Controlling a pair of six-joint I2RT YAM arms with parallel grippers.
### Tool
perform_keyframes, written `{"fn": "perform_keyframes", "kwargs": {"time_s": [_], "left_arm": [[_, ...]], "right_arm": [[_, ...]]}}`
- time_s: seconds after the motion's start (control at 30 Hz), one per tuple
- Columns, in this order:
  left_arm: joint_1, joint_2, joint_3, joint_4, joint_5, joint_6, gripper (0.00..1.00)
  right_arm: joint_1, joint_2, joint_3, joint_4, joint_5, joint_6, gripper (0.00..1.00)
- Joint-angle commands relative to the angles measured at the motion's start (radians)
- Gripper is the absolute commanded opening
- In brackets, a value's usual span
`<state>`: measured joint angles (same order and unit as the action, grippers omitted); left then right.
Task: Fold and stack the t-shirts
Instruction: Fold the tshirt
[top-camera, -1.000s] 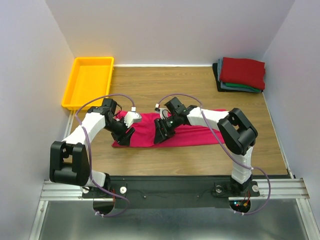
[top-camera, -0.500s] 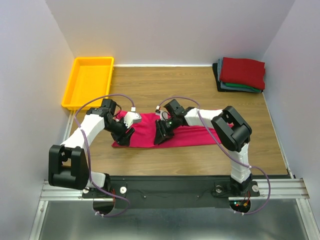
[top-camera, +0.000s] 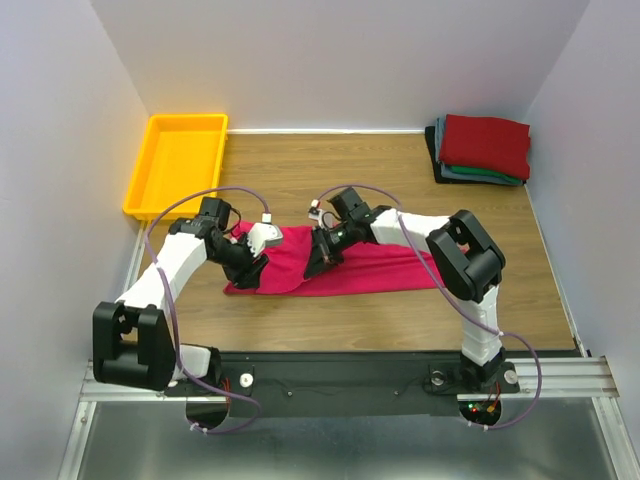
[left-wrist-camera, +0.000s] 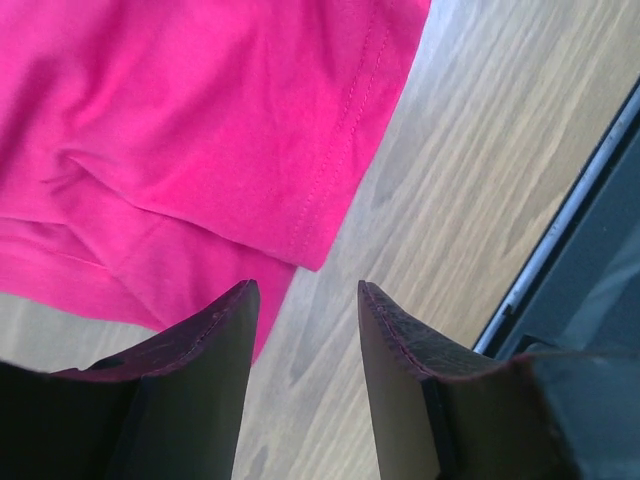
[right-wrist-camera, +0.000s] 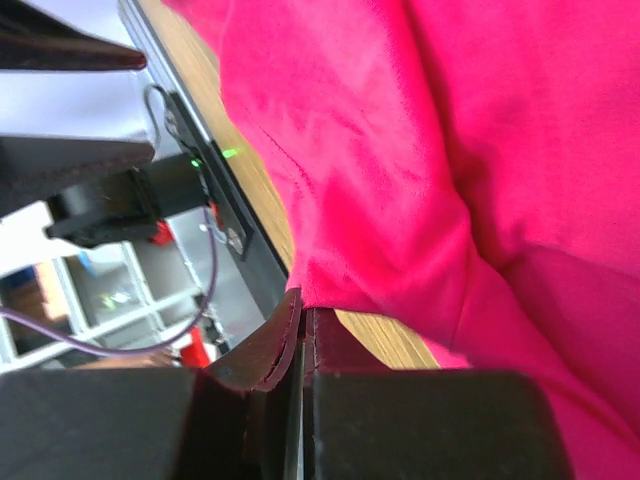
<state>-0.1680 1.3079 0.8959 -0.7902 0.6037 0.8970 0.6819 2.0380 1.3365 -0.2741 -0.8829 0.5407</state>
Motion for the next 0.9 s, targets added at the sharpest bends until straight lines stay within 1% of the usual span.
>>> {"fn": "perform_keyframes", "kwargs": {"time_s": [0.0,0.07,0.2,0.27,0.37,0.4,0.47,0.5,0.57,0.6,0.63,0.67,0.73,0.8,0.87], "left_arm": [[-0.004,-0.078,0.012,0.052,0.045,0.022,0.59],[-0.002,-0.096,0.017,0.072,0.064,0.028,0.62],[-0.018,-0.113,0.020,0.120,0.090,0.051,0.66],[-0.040,-0.111,0.014,0.147,0.076,0.054,0.67],[-0.070,-0.119,-0.012,0.222,0.041,0.046,0.69],[-0.114,-0.119,-0.024,0.267,0.016,0.031,0.69],[-0.129,-0.113,-0.032,0.295,-0.004,0.028,0.69],[-0.160,-0.108,-0.040,0.318,-0.013,0.023,0.69],[-0.185,-0.098,-0.051,0.330,-0.035,0.039,0.65],[-0.195,-0.092,-0.058,0.327,-0.039,0.049,0.60],[-0.217,-0.081,-0.061,0.322,-0.045,0.063,0.58],[-0.226,-0.076,-0.064,0.316,-0.054,0.101,0.53],[-0.238,-0.067,-0.072,0.292,-0.055,0.143,0.48],[-0.257,-0.053,-0.078,0.273,-0.064,0.198,0.47],[-0.269,-0.039,-0.084,0.269,-0.079,0.224,0.49]], "right_arm": [[-0.068,-0.021,0.037,0.099,-0.059,0.062,0.01],[-0.085,-0.012,0.018,0.139,-0.074,0.096,0.00],[-0.127,0.014,-0.003,0.203,-0.110,0.162,0.01],[-0.142,0.022,-0.019,0.251,-0.122,0.203,0.01],[-0.145,0.039,-0.017,0.265,-0.131,0.235,0.01],[-0.145,0.059,-0.016,0.303,-0.131,0.254,0.00],[-0.147,0.065,-0.013,0.308,-0.131,0.268,0.01],[-0.148,0.080,-0.011,0.312,-0.131,0.269,0.01],[-0.153,0.094,-0.010,0.319,-0.130,0.286,0.00],[-0.157,0.102,-0.007,0.325,-0.131,0.289,0.01],[-0.160,0.111,-0.005,0.323,-0.131,0.292,0.01],[-0.162,0.116,-0.005,0.328,-0.131,0.298,0.01],[-0.170,0.119,-0.005,0.329,-0.136,0.300,0.00],[-0.174,0.120,-0.008,0.329,-0.139,0.301,0.01],[-0.176,0.122,-0.011,0.329,-0.140,0.303,0.01]]}}
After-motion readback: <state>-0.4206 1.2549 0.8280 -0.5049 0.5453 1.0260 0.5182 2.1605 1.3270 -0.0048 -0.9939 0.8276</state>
